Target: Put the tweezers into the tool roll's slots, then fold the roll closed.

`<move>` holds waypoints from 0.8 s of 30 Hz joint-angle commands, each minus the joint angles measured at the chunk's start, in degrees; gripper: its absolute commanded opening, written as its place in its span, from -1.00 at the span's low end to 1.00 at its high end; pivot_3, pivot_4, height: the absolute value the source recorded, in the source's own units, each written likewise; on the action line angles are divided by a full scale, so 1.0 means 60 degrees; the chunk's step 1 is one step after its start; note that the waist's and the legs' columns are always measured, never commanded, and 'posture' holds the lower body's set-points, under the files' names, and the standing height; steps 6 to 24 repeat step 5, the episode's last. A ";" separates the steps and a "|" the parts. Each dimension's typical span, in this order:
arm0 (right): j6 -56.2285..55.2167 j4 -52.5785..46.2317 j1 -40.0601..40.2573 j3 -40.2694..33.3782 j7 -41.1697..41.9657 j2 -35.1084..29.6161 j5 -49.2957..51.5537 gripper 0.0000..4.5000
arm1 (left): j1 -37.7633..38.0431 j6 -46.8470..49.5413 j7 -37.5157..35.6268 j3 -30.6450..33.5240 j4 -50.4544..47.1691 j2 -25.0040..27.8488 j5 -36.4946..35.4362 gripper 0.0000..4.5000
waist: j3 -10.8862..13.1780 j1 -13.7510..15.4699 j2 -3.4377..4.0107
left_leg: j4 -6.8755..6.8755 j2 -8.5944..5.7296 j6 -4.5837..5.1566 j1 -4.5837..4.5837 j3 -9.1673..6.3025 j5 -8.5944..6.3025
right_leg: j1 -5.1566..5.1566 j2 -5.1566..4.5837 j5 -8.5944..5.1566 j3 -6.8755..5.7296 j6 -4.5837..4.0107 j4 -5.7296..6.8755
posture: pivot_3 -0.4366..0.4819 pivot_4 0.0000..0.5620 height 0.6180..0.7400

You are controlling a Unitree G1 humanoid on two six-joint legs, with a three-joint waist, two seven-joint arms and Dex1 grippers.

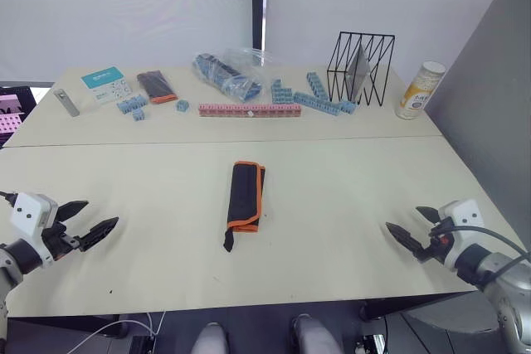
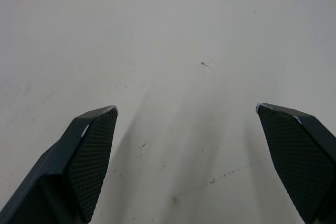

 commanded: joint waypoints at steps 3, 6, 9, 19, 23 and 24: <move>-0.0201 -0.0272 0.0045 -0.0139 -0.0031 -0.0092 0.0132 0.99 | -0.0091 -0.0072 0.0022 0.0040 -0.0127 0.0140 0.0046 1.00 | 0.0000 0.0000 0.0000 | 0.0001 0.0000 0.0000 0.0001 0.0001 0.0000 | 0.0001 0.0000 0.0000 0.0001 0.0000 0.0001 | -0.05 -0.47 0.62; -0.0203 -0.0251 0.0060 -0.0145 -0.0039 -0.0089 0.0142 0.99 | -0.0091 -0.0045 0.0018 0.0031 -0.0083 0.0168 0.0095 1.00 | 0.0000 0.0001 0.0000 | 0.0001 0.0000 0.0000 0.0002 0.0001 0.0000 | 0.0001 0.0000 0.0000 0.0001 0.0000 0.0002 | -0.05 -0.47 0.62; -0.0203 -0.0251 0.0060 -0.0145 -0.0039 -0.0089 0.0142 0.99 | -0.0091 -0.0045 0.0018 0.0031 -0.0083 0.0168 0.0095 1.00 | 0.0000 0.0001 0.0000 | 0.0001 0.0000 0.0000 0.0002 0.0001 0.0000 | 0.0001 0.0000 0.0000 0.0001 0.0000 0.0002 | -0.05 -0.47 0.62; -0.0203 -0.0251 0.0060 -0.0145 -0.0039 -0.0089 0.0142 0.99 | -0.0091 -0.0045 0.0018 0.0031 -0.0083 0.0168 0.0095 1.00 | 0.0000 0.0001 0.0000 | 0.0001 0.0000 0.0000 0.0002 0.0001 0.0000 | 0.0001 0.0000 0.0000 0.0001 0.0000 0.0002 | -0.05 -0.47 0.62; -0.0203 -0.0251 0.0060 -0.0145 -0.0039 -0.0089 0.0142 0.99 | -0.0091 -0.0045 0.0018 0.0031 -0.0083 0.0168 0.0095 1.00 | 0.0000 0.0001 0.0000 | 0.0001 0.0000 0.0000 0.0002 0.0001 0.0000 | 0.0001 0.0000 0.0000 0.0001 0.0000 0.0002 | -0.05 -0.47 0.62; -0.0203 -0.0251 0.0060 -0.0145 -0.0039 -0.0089 0.0142 0.99 | -0.0091 -0.0045 0.0018 0.0031 -0.0083 0.0168 0.0095 1.00 | 0.0000 0.0001 0.0000 | 0.0001 0.0000 0.0000 0.0002 0.0001 0.0000 | 0.0001 0.0000 0.0000 0.0001 0.0000 0.0002 | -0.05 -0.47 0.62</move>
